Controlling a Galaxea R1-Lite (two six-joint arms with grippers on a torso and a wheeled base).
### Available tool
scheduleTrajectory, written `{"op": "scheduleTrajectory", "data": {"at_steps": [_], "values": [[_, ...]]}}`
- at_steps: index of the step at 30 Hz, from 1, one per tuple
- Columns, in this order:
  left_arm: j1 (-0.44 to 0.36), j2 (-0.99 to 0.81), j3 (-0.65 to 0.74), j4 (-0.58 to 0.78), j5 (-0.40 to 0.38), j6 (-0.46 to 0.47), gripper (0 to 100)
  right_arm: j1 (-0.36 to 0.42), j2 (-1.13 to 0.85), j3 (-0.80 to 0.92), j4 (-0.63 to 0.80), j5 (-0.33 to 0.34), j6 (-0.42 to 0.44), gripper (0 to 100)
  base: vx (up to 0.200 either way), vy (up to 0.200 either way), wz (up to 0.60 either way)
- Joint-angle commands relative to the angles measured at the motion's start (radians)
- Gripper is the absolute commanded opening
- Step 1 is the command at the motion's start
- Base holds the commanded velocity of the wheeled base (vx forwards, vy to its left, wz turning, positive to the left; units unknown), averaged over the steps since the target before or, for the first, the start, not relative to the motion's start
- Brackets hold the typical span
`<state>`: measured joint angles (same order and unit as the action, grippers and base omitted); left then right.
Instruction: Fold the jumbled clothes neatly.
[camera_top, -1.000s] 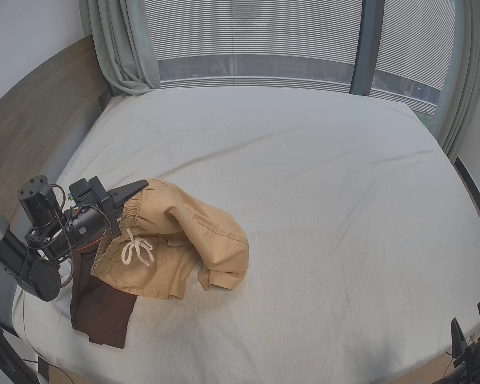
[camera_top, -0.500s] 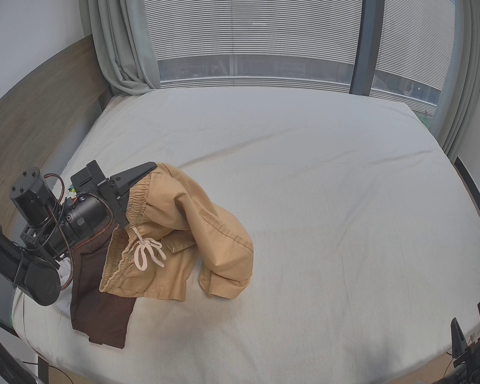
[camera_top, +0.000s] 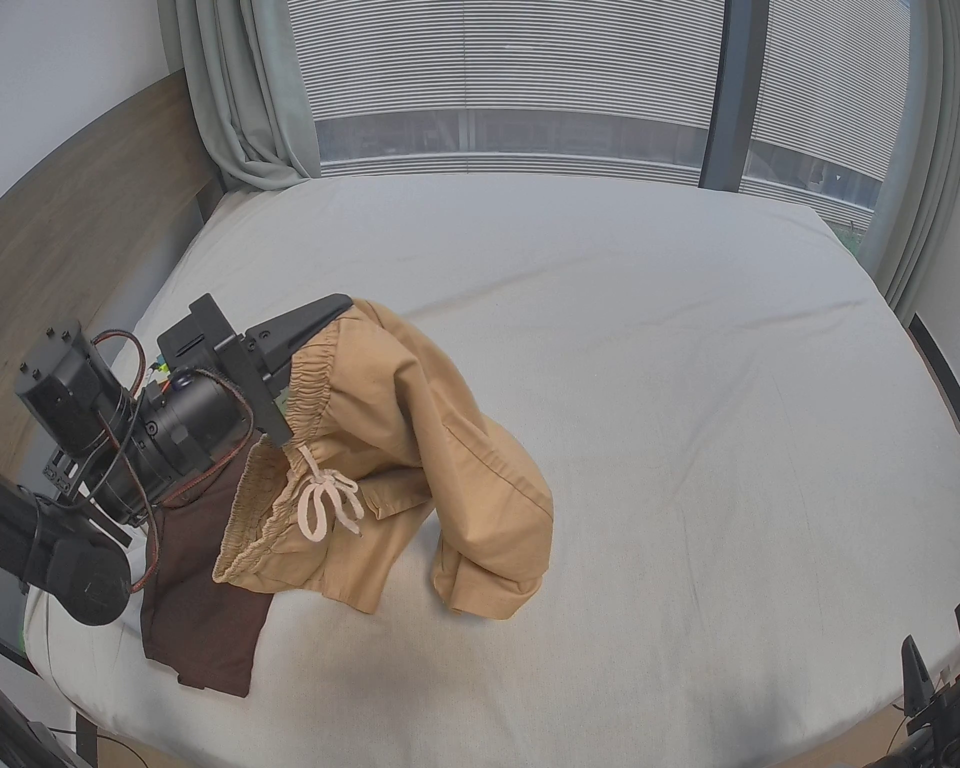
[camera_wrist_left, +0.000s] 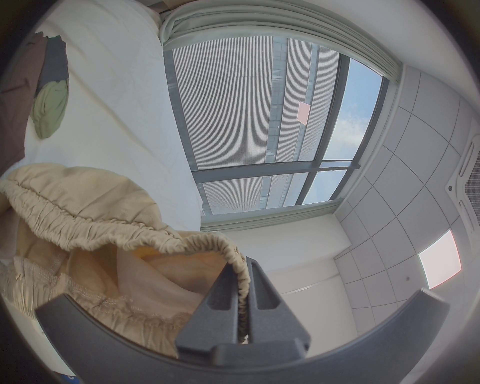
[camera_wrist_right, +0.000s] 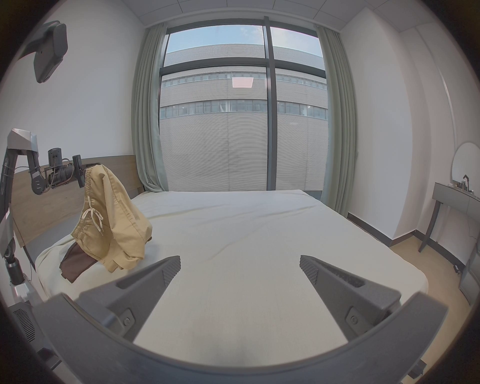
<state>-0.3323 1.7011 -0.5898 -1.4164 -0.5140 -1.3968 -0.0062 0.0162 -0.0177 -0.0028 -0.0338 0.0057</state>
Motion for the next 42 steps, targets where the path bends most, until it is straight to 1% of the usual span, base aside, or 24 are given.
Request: {"op": "scheduleTrajectory", "data": {"at_steps": [1, 5, 11, 13, 15, 17, 21, 29, 32, 42], "values": [[-0.057, -0.003, -0.047, 0.024, 0.034, -0.005, 0, 0.0, -0.016, 0.018, 0.0, 0.0, 0.0, 100, 0.0, 0.0, 0.0], [-0.103, -0.003, -0.097, 0.07, 0.075, -0.028, 0, 0.0, -0.016, 0.018, 0.0, 0.0, 0.0, 100, 0.0, 0.0, 0.0], [-0.165, 0.002, -0.131, 0.116, 0.094, -0.031, 0, 0.0, -0.016, 0.018, 0.0, 0.0, 0.0, 100, 0.0, 0.0, 0.0], [-0.171, 0.005, -0.137, 0.119, 0.097, -0.033, 0, 0.0, -0.016, 0.018, 0.0, 0.0, 0.0, 100, 0.0, 0.0, 0.0], [-0.186, 0.022, -0.165, 0.119, 0.127, -0.031, 0, 0.0, -0.016, 0.018, 0.0, 0.0, 0.0, 100, 0.0, 0.0, 0.0], [-0.205, 0.032, -0.177, 0.114, 0.14, -0.031, 0, 0.0, -0.016, 0.018, 0.0, 0.0, 0.0, 100, 0.0, 0.0, 0.0], [-0.226, 0.035, -0.203, 0.117, 0.14, -0.033, 0, 0.0, -0.016, 0.018, 0.0, 0.0, 0.0, 100, 0.0, 0.0, 0.0], [-0.321, 0.081, -0.239, 0.117, 0.143, -0.033, 0, 0.0, -0.016, 0.018, 0.0, 0.0, 0.0, 100, 0.0, 0.0, 0.0], [-0.335, 0.106, -0.255, 0.114, 0.147, -0.031, 0, 0.0, -0.016, 0.018, 0.0, 0.0, 0.0, 100, 0.0, 0.0, 0.0], [-0.425, 0.193, -0.352, 0.12, 0.149, -0.031, 0, 0.0, -0.016, 0.018, 0.0, 0.0, 0.0, 100, 0.0, 0.0, 0.0]]}}
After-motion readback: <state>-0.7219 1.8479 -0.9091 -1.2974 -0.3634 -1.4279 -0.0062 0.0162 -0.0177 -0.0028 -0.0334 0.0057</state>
